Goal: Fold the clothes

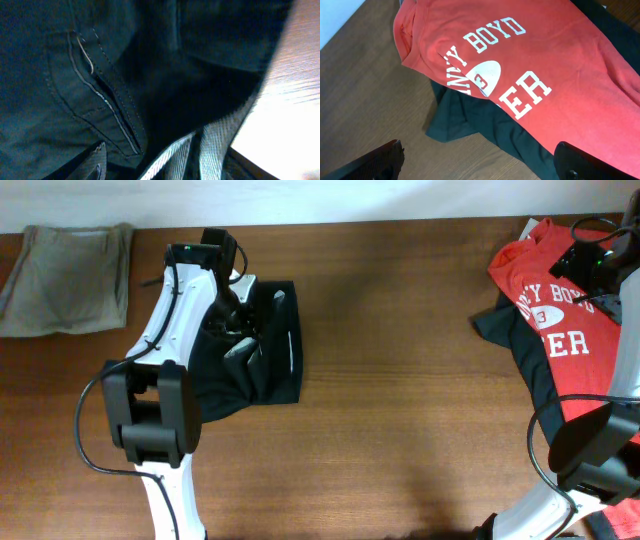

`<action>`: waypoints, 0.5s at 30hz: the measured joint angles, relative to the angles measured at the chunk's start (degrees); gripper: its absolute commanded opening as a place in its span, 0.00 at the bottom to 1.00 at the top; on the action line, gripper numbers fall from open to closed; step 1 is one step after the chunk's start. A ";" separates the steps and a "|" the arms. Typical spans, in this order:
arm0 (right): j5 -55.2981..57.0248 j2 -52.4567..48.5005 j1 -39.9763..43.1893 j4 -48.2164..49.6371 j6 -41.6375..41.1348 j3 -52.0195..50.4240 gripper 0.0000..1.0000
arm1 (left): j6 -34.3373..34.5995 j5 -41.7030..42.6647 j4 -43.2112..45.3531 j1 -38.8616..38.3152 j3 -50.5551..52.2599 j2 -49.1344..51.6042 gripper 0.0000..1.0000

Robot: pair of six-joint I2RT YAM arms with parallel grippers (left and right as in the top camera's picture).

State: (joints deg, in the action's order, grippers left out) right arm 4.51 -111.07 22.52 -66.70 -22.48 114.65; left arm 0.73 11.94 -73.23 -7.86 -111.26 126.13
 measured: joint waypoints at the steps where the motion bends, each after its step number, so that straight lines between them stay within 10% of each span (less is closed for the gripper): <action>1: 0.02 0.00 0.00 -0.02 0.00 0.00 0.99 | 0.02 0.28 -1.86 0.00 -2.97 0.02 0.68; 5: 0.02 0.00 0.00 -0.09 0.00 0.00 0.99 | 0.24 0.66 -11.89 0.00 -17.35 0.15 0.75; 10: 0.02 0.00 0.00 0.02 0.00 0.00 0.99 | 0.31 0.81 -17.05 -0.20 -16.15 0.11 0.12; 15: 0.02 0.00 0.00 0.00 0.00 0.00 0.99 | 0.42 4.22 -6.75 -4.72 3.06 0.48 0.06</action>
State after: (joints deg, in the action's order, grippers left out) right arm 4.54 -111.07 22.52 -66.70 -22.48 114.65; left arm 1.15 16.16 -79.99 -12.58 -108.20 126.61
